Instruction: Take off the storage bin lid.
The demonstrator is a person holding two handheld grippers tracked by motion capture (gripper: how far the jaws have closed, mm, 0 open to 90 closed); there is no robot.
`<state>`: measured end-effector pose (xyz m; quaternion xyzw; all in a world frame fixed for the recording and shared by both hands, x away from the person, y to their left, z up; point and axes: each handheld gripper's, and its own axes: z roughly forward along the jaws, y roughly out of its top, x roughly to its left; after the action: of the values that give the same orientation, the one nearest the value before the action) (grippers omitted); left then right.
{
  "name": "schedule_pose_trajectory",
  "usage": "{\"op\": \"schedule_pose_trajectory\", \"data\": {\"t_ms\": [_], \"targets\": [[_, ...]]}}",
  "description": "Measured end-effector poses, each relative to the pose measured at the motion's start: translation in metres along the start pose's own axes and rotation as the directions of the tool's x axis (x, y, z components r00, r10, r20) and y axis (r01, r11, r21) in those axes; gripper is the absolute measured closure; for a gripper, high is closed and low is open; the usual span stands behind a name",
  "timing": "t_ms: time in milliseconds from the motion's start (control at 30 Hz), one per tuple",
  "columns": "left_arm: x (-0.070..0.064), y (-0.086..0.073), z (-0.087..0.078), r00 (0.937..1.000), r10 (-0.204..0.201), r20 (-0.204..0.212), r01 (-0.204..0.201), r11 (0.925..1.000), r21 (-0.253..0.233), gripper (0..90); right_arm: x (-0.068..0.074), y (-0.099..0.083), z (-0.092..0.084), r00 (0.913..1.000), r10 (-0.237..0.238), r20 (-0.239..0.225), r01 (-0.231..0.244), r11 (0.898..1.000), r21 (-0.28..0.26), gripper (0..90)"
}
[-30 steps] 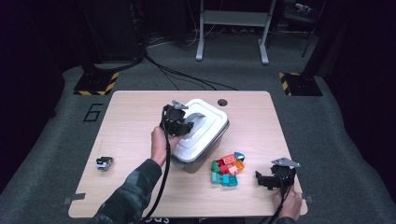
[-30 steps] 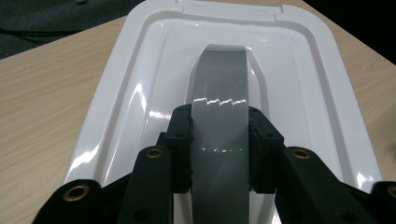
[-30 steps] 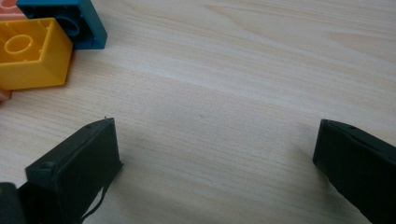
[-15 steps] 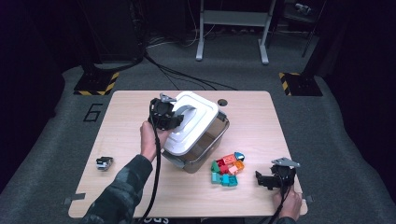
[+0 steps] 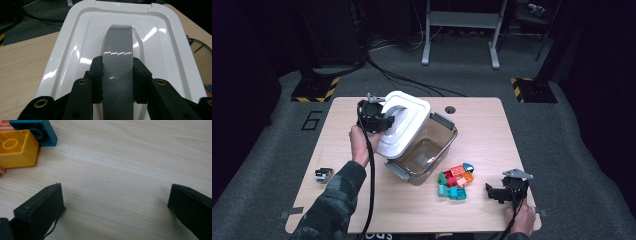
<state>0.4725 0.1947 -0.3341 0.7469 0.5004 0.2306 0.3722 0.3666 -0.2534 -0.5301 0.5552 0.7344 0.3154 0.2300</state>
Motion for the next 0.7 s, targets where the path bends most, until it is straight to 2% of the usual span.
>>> {"op": "schedule_pose_trajectory", "data": {"t_ms": [233,367,600,700], "targets": [[0.019,0.002,-0.005,0.9978,-0.031,-0.059,0.03,0.9994,-0.015,66.9,0.0,0.0,0.0,1.0,0.001,0.0,-0.001,1.0,0.001,0.0],[0.029,0.002,-0.005,0.9941,-0.061,-0.09,0.059,0.9981,-0.02,66.9,0.0,0.0,0.0,1.0,-0.001,-0.001,0.001,1.0,0.0,0.0],[0.047,-0.001,-0.004,0.9829,-0.108,-0.149,0.105,0.994,-0.028,66.9,0.0,0.0,0.0,1.0,0.002,0.0,-0.002,1.0,0.0,0.0],[0.053,-0.001,-0.005,0.977,-0.114,-0.18,0.109,0.9933,-0.04,66.9,0.0,0.0,0.0,1.0,0.0,0.0,0.0,1.0,0.0,0.0]]}}
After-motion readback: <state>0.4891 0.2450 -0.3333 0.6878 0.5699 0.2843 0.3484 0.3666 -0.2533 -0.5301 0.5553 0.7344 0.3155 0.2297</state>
